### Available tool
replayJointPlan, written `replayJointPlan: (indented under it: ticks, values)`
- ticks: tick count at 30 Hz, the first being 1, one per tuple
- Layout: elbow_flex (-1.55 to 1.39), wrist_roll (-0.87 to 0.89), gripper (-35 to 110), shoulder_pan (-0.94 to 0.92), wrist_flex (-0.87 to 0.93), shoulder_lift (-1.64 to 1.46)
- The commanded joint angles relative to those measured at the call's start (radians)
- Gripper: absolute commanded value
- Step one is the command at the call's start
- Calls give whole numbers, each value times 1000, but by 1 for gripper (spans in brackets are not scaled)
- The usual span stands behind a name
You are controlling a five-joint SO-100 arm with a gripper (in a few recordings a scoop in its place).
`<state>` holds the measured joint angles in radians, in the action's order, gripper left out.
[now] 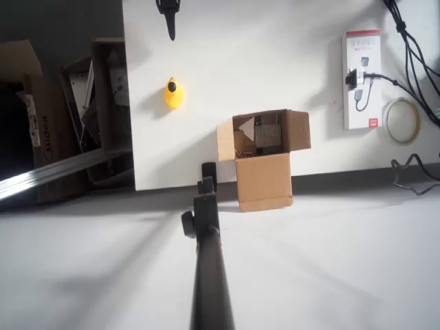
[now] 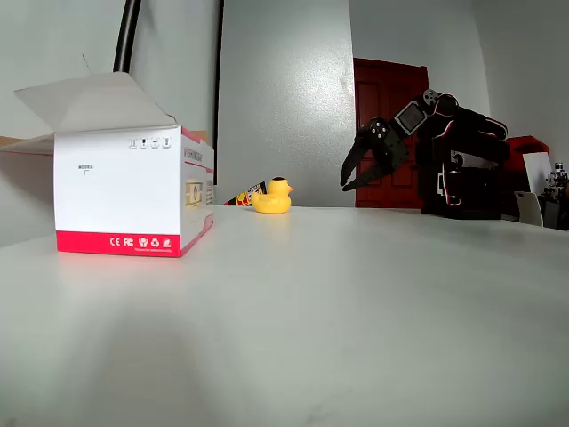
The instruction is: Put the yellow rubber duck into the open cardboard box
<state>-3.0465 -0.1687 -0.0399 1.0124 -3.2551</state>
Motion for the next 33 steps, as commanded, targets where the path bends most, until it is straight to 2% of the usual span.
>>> replayJointPlan:
  ticks: [1, 33]
  values:
    - [-14, 6, 0, 3, 5, -6]
    - [-14, -17, 0, 25, 5, -6]
